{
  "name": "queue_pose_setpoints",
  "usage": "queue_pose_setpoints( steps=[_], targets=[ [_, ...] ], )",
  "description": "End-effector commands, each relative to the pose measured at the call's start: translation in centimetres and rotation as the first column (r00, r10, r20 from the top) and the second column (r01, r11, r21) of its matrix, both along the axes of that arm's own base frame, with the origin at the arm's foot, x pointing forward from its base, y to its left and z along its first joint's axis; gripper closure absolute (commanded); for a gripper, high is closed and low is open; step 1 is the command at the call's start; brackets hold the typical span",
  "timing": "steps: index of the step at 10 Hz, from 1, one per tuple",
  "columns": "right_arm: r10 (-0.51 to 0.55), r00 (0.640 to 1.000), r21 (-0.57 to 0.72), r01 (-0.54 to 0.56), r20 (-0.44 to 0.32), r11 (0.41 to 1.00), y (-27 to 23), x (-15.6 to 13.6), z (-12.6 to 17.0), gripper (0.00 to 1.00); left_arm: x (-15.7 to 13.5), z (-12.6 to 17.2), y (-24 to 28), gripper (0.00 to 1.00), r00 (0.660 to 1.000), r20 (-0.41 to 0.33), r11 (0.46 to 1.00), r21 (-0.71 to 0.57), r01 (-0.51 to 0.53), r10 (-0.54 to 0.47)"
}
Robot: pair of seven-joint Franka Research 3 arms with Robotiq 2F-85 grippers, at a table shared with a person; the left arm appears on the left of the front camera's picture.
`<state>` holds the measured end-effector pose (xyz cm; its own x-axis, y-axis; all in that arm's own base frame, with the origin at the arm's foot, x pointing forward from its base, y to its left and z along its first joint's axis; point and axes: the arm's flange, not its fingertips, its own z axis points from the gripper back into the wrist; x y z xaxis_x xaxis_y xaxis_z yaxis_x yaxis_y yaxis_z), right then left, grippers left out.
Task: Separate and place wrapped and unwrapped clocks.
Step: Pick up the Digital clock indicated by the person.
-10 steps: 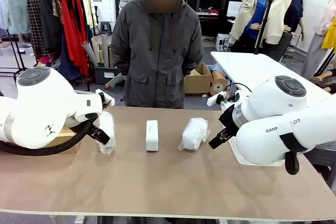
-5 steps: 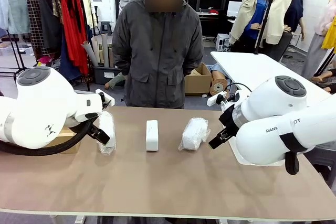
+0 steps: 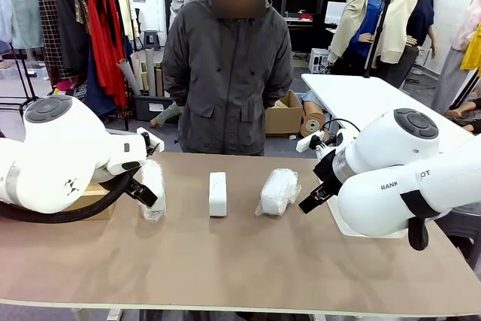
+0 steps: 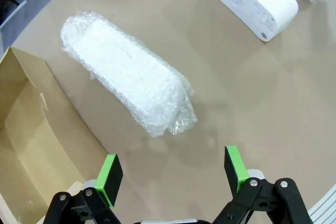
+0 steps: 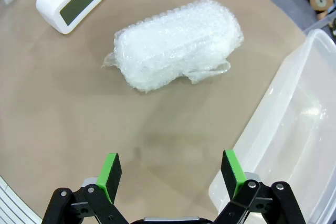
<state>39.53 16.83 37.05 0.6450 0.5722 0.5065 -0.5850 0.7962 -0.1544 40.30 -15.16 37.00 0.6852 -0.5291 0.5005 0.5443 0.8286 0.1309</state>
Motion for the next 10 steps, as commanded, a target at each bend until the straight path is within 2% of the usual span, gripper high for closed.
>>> queue_pose_setpoints(
  steps=[1, 10],
  targets=[
    [0.0, 1.0, 0.001, 0.0, 0.0, 1.0, 0.0, 0.0, 0.01, 0.0, 0.0, 0.01, 0.0, 0.0, 1.0, 0.0, 1.0, 0.0, 0.0, 0.0],
    [0.0, 1.0, 0.0, 0.0, 0.0, 1.0, 0.0, 0.0, 0.0, 0.0, 0.0, 0.01, 0.0, 0.0, 1.0, 0.0, 1.0, 0.0, 0.0, 0.0]
  ],
)
